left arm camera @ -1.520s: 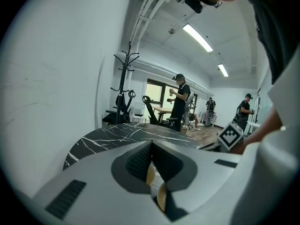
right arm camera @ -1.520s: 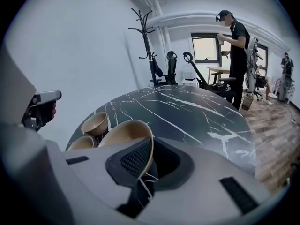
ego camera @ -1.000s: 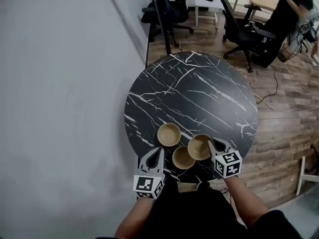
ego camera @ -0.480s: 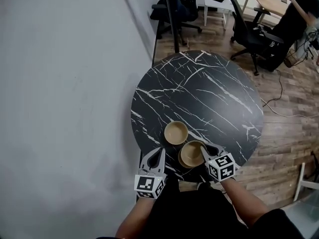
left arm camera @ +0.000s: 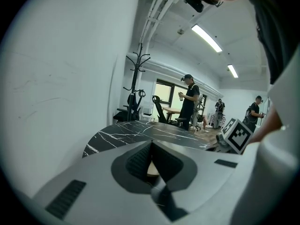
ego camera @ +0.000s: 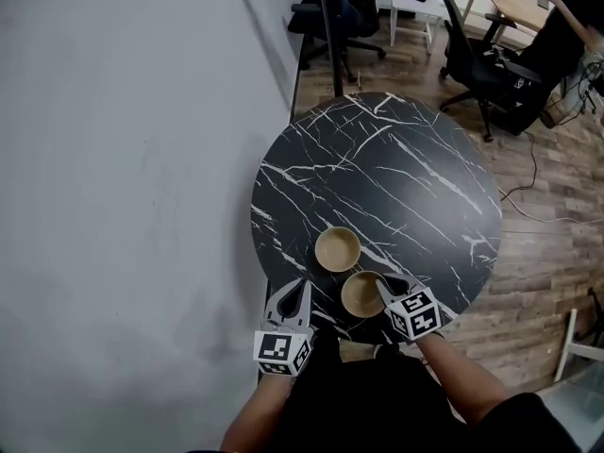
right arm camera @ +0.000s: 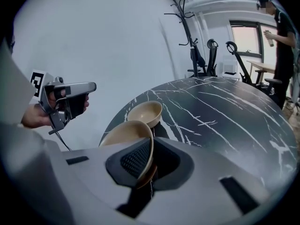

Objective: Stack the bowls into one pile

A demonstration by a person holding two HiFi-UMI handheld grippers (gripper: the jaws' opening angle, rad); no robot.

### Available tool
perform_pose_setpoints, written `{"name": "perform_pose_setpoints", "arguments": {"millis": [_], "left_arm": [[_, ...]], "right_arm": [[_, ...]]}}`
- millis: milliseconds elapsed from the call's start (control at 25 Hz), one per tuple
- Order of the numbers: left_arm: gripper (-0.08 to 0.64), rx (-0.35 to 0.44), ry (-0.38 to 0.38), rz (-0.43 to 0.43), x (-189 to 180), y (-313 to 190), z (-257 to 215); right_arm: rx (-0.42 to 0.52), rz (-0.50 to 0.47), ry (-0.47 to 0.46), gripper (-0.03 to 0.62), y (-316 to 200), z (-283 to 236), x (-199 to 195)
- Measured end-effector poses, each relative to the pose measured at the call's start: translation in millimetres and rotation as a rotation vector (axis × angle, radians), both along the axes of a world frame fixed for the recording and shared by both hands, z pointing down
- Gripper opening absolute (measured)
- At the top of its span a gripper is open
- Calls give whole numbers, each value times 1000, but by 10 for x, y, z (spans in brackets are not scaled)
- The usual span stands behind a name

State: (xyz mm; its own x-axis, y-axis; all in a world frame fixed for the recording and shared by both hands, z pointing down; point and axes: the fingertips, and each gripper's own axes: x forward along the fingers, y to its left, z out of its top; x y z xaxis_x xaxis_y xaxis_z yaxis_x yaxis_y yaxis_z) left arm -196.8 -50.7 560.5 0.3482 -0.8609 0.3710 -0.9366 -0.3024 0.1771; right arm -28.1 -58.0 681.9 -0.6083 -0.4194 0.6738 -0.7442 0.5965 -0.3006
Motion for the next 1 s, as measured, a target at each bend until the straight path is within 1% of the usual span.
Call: {"name": "perform_pose_setpoints", "arguments": {"millis": [320,560,760,1000], "left_arm": [[12,-6,0,-7,-12,13,28],[12,-5,1,-7,5,46,24],[12,-5,5,-13,-9,83,20],[12,3,2,-14,0,111,1]], "right_arm": [[-26,-42,29,31,-4,125,-50],[0,-71,49,37,-5,115,-64],[27,-49,37,69,-39,38,-35],[71,-11,13,71,-120,-113,24]]}}
